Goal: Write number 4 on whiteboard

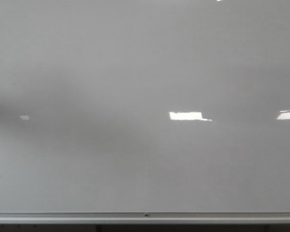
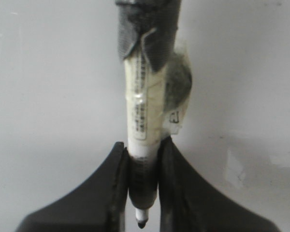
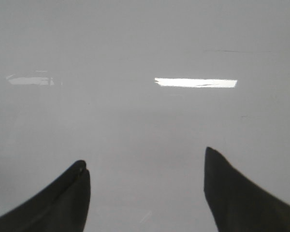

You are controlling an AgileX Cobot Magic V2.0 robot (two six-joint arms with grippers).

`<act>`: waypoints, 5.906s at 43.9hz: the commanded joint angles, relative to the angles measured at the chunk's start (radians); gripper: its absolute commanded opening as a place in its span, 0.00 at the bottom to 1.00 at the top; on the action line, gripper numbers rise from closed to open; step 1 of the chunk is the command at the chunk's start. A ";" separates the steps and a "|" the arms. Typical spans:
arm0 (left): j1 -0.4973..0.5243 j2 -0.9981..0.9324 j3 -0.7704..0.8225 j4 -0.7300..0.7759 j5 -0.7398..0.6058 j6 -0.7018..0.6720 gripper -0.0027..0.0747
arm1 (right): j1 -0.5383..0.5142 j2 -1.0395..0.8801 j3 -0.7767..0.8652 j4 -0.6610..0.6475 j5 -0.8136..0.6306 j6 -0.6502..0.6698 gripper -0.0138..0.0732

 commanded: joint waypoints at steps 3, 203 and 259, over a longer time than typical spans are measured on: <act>-0.042 -0.083 -0.029 0.025 -0.017 -0.002 0.01 | -0.004 0.016 -0.037 0.010 -0.074 -0.001 0.76; -0.899 -0.261 -0.282 -0.666 0.976 1.031 0.01 | 0.066 1.113 -0.745 0.688 0.128 -0.819 0.09; -0.899 -0.261 -0.282 -0.666 0.976 1.031 0.01 | 0.053 1.187 -0.668 0.652 0.114 -0.790 0.09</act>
